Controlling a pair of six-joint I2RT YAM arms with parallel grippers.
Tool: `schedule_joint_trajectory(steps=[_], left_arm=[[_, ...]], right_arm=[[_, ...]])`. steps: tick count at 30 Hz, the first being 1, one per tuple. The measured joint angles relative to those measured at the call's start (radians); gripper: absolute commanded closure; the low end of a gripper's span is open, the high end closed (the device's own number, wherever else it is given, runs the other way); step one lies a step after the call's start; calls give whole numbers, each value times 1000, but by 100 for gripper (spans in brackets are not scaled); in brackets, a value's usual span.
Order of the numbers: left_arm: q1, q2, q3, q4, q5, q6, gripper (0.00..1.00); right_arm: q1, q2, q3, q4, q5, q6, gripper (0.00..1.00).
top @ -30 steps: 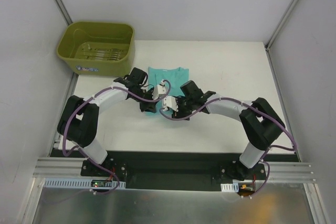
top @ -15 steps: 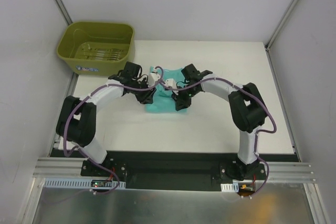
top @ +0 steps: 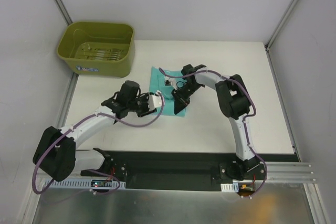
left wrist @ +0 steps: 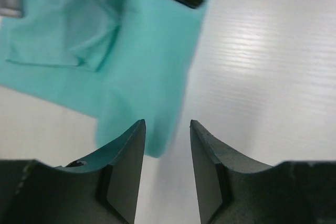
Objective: Roll the t-shirts
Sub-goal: Roll the T-shirt to the center of the board.
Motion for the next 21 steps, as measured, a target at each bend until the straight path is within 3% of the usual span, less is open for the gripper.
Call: schedule_joint_trajectory(steps=[6, 21], left_arm=[[-76, -55, -159, 48, 19, 190, 59], [-77, 85, -175, 195, 20, 423, 57]], right_arm=[[-31, 70, 71, -81, -67, 23, 85], [-36, 121, 76, -158, -139, 85, 84]])
